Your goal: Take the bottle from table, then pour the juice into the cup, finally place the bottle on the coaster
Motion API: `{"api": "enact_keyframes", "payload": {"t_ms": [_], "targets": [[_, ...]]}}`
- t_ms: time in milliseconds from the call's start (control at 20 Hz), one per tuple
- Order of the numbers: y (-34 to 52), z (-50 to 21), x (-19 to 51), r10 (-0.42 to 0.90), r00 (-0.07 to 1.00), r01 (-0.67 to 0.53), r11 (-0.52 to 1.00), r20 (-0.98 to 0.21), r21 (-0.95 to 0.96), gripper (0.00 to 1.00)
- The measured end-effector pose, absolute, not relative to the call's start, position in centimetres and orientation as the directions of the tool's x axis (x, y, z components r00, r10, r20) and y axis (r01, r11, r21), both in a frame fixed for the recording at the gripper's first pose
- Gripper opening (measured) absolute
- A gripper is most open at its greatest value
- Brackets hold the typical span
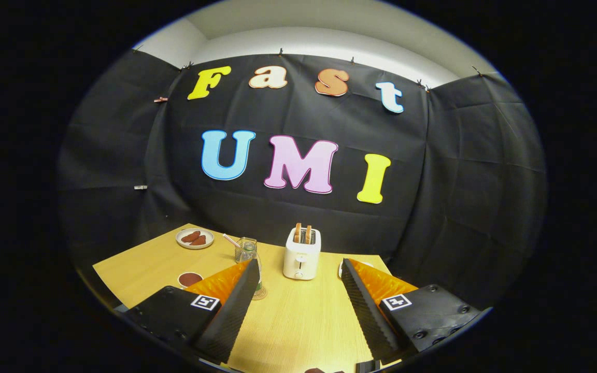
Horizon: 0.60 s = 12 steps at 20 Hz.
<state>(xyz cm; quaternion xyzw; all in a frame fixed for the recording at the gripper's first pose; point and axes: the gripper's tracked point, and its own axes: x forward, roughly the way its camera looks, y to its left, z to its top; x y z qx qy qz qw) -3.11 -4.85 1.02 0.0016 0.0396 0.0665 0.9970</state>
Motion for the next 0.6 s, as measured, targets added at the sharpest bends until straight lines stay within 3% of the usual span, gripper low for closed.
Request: {"api": "enact_keyframes", "payload": {"t_ms": [300,600], "targets": [[-5.5,1.3,-4.4,0.097,0.992,-0.092,0.993,-0.081,0.071,0.98],[-4.7,1.5,-1.8,0.132,0.989,-0.125,0.988,-0.071,0.094,0.98]]}}
